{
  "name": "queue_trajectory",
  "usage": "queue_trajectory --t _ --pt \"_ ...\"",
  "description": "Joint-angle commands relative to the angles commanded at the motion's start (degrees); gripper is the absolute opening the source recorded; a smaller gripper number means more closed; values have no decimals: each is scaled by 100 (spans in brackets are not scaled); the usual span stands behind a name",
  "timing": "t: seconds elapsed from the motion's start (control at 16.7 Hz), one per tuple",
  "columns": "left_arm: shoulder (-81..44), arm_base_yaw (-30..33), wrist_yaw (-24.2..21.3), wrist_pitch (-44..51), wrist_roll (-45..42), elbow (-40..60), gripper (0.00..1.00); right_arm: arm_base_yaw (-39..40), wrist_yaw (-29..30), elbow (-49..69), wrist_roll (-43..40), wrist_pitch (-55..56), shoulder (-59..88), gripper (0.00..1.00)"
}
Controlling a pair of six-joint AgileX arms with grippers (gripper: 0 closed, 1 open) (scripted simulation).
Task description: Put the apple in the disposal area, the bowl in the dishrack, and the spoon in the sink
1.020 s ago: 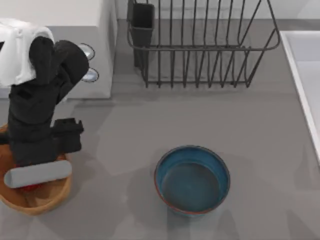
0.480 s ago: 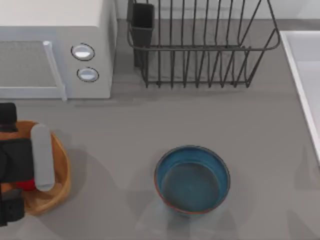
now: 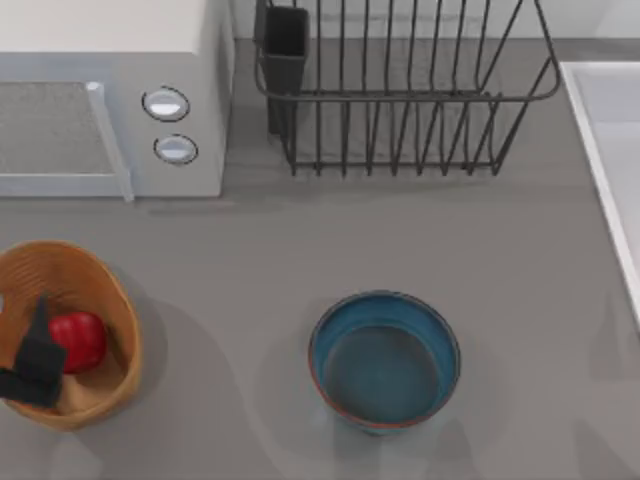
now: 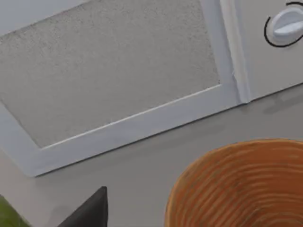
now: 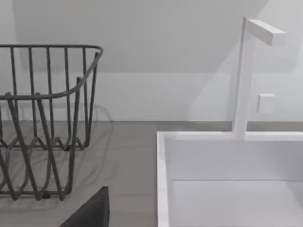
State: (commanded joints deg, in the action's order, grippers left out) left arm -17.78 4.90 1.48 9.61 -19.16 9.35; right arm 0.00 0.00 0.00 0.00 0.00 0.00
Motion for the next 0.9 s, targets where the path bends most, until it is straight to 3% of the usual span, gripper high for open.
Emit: queue_trajectory --t 0.18,0.36,0.9 --pt "1056 -279 -100 -589 1175 -577 100 0 0 0 0 0 0 100" --pt "1661 -453 -141 -903 1796 -879 100 0 0 0 0 0 0 100" --pt "1778 -490 -148 -961 1916 -936 100 90 0 180 92 -165 181 100"
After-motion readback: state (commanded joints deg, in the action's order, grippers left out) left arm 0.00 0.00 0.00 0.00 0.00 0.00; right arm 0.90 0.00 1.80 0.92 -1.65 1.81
